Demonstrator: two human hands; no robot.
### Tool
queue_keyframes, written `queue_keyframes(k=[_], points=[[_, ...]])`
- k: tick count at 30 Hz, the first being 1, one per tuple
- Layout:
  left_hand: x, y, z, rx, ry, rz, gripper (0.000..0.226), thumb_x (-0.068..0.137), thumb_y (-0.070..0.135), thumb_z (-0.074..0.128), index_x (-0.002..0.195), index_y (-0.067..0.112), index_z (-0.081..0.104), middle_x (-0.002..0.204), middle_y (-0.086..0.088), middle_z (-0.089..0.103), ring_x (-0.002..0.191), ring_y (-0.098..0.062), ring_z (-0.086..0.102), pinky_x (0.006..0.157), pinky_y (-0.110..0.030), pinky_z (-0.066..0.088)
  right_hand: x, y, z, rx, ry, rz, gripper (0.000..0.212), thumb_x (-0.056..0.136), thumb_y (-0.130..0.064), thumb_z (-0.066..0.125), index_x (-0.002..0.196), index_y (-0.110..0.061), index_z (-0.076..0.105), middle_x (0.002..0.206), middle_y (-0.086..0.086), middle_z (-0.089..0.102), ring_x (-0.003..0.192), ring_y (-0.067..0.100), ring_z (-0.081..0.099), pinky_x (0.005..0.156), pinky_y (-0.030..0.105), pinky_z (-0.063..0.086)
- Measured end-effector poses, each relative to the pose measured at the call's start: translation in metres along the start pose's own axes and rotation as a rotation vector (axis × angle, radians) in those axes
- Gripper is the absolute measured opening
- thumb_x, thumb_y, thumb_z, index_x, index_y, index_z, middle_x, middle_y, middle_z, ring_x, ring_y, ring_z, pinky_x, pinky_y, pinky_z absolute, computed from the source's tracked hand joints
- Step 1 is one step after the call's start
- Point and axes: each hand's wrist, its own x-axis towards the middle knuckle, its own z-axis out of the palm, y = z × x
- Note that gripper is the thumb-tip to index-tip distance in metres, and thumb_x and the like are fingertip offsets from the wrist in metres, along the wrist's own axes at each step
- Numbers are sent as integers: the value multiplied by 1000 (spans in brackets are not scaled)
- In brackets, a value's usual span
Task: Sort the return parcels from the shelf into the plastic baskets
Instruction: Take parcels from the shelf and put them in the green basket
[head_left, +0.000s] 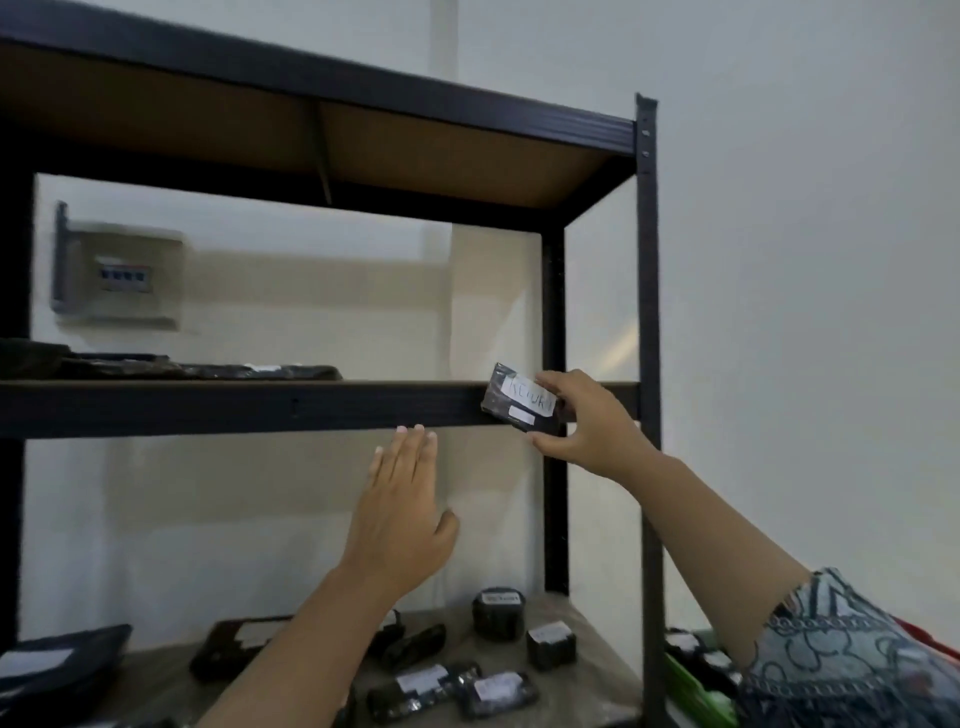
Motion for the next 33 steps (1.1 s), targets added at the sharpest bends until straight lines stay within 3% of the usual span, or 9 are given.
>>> queue_keyframes(k=[6,12,18,25,29,33], points=[[-26,68,32,-97,-128,61,76,87,35,40,149,9,6,158,-7,4,145,-20,-4,116,-34,-7,-75,43,-36,-149,-109,112,63,73,-29,77,130,-17,52,108,-7,48,96,10,51,89,27,45],[-48,155,82,-193,-248,78,74,92,36,43,150,12,4,158,-3,3,145,-19,-4,118,-36,0,-144,110,-82,-214,-211,237,62,74,-30,76,129,-17,52,112,0,53,98,18,54,89,35,48],[-70,257,156,-282,-292,55,76,79,44,27,147,9,24,153,-6,27,143,-22,15,115,-37,11,-205,194,-120,-303,-392,300,66,77,-32,73,135,-15,48,115,2,52,101,20,55,90,33,48],[-87,363,226,-279,-419,6,74,84,42,31,149,12,14,156,-4,18,145,-20,8,116,-33,3,-265,282,-153,-331,-542,326,71,81,-37,69,142,-17,39,125,0,49,107,18,52,86,25,44],[-92,401,256,-288,-493,-45,69,92,38,41,150,15,10,157,-2,12,145,-19,4,117,-33,3,-287,320,-158,-291,-567,330,76,81,-36,71,145,-18,34,130,2,49,112,19,52,90,28,45],[-96,422,290,-292,-562,-87,68,94,39,40,150,15,8,157,-1,10,145,-19,2,118,-34,5,-301,360,-147,-274,-589,319,71,79,-34,71,140,-16,40,128,3,50,110,17,51,89,24,42]])
